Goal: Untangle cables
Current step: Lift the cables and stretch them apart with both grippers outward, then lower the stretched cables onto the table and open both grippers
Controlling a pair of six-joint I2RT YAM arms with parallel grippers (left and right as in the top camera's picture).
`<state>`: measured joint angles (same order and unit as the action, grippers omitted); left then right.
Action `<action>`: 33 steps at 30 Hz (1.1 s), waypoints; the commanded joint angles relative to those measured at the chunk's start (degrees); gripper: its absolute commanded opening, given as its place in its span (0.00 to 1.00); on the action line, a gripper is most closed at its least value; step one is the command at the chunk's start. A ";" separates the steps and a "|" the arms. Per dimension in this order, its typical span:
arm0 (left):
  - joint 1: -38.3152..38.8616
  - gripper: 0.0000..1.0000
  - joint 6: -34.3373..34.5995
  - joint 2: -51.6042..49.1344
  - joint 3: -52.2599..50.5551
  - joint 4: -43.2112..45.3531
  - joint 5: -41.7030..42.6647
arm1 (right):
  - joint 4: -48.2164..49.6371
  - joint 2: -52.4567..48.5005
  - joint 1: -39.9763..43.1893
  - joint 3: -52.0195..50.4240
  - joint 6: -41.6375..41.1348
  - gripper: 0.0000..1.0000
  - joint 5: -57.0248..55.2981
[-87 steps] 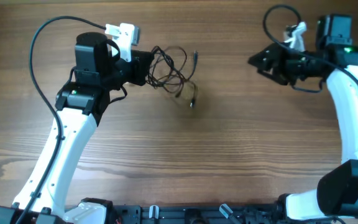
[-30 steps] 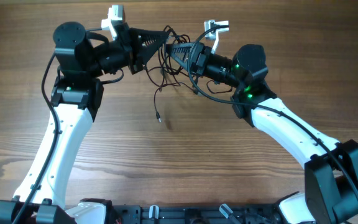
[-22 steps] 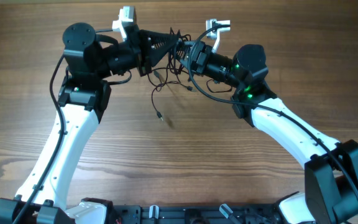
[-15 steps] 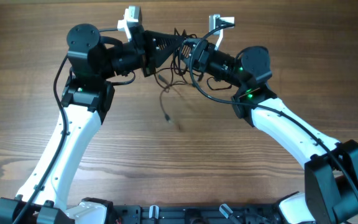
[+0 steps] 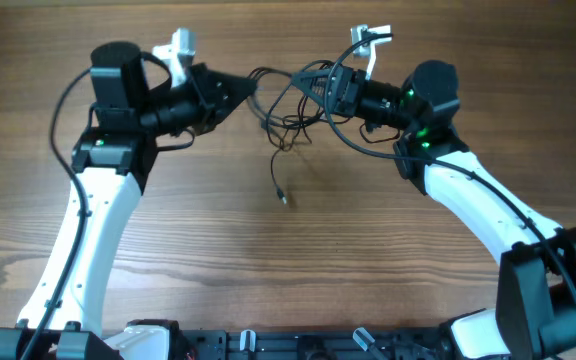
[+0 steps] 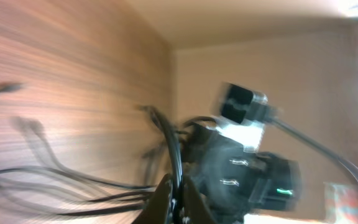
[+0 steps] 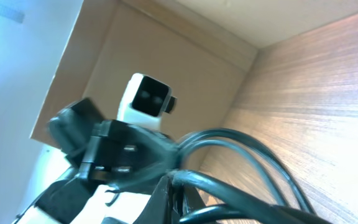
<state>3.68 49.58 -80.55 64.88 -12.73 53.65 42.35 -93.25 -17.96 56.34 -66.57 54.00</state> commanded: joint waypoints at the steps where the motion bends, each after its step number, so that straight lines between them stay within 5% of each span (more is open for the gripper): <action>1: -0.26 0.04 -24.87 0.92 -0.07 -8.70 -15.76 | 0.52 5.70 0.04 0.33 -5.55 0.05 3.85; 3: 1.16 0.04 -31.74 0.35 -0.07 -11.39 -22.95 | 3.39 7.74 0.04 0.33 -9.81 0.05 5.14; 7: 4.55 0.04 -32.68 -3.67 -0.07 -14.16 -38.56 | 20.68 10.29 1.18 1.40 -20.94 0.05 5.64; 12: 4.09 0.04 -24.61 -14.97 -0.07 -16.26 -64.92 | 24.90 11.30 9.05 2.34 -26.40 0.05 8.94; 16: -4.61 0.04 -22.10 -16.17 -0.04 -14.69 -64.46 | 22.95 11.30 14.62 2.34 -26.14 0.04 14.82; 23: -22.29 0.04 -23.41 -15.98 -0.04 -7.26 -27.04 | 1.49 11.30 21.59 2.32 -11.72 0.05 18.91; 27: -26.58 0.04 -23.39 -15.98 -0.07 -7.87 -25.81 | -29.94 11.30 22.16 2.32 9.29 0.05 9.20; 28: -27.17 0.04 -23.37 -16.00 -0.07 -8.33 -26.34 | -45.13 11.30 22.16 2.32 16.90 0.04 -1.75; 33: -28.09 0.04 -19.89 -16.00 -0.07 -11.23 -39.04 | -69.46 11.28 22.14 2.32 26.10 0.04 -33.83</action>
<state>-22.46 28.32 -95.74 65.30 -23.88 25.89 -22.90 -82.96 2.98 58.28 -49.21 43.27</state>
